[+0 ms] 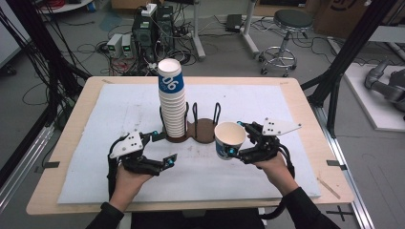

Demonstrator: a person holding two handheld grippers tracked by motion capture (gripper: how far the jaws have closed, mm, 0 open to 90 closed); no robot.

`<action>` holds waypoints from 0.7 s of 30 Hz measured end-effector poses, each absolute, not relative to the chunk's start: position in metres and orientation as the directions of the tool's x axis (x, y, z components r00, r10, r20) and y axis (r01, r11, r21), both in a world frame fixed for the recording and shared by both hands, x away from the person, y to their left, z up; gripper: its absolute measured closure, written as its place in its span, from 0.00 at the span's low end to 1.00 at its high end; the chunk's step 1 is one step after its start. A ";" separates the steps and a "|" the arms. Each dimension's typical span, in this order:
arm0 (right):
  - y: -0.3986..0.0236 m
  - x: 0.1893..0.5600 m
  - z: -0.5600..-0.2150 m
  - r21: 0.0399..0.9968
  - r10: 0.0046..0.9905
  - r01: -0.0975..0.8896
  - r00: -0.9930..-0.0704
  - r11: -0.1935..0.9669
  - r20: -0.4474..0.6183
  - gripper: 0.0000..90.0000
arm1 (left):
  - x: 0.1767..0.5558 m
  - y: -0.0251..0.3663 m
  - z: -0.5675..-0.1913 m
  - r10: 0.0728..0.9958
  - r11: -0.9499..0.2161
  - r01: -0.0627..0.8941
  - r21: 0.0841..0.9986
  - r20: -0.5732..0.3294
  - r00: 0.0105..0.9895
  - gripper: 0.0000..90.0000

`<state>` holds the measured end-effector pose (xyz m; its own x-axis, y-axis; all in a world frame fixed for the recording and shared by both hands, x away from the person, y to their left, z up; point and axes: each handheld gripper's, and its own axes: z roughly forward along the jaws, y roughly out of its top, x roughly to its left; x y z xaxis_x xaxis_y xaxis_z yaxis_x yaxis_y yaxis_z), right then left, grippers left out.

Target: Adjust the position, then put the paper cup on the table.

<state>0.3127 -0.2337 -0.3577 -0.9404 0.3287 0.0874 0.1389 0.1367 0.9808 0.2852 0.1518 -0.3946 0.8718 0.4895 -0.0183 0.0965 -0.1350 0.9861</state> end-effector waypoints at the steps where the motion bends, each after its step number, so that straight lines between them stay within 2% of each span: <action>1: -0.233 0.313 -0.358 0.982 0.331 0.133 -0.940 0.136 0.081 0.24 | 0.284 0.152 -0.394 0.489 -0.136 0.094 0.986 -0.016 0.872 0.17; 13: -0.235 0.314 -0.356 0.982 0.332 0.132 -0.940 0.132 0.082 0.24 | 0.288 0.159 -0.397 0.514 -0.137 0.100 0.986 -0.016 0.858 0.17; 21: -0.245 0.316 -0.354 0.986 0.370 0.107 -0.928 0.126 0.054 0.24 | 0.286 0.160 -0.397 0.539 -0.157 0.093 0.983 0.007 0.843 0.17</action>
<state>0.3160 -0.2451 -0.3535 -0.9276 0.3698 0.0535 0.1073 0.1263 0.9862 0.2862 0.1604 -0.3966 0.8426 0.5385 0.0068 0.0926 -0.1573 0.9832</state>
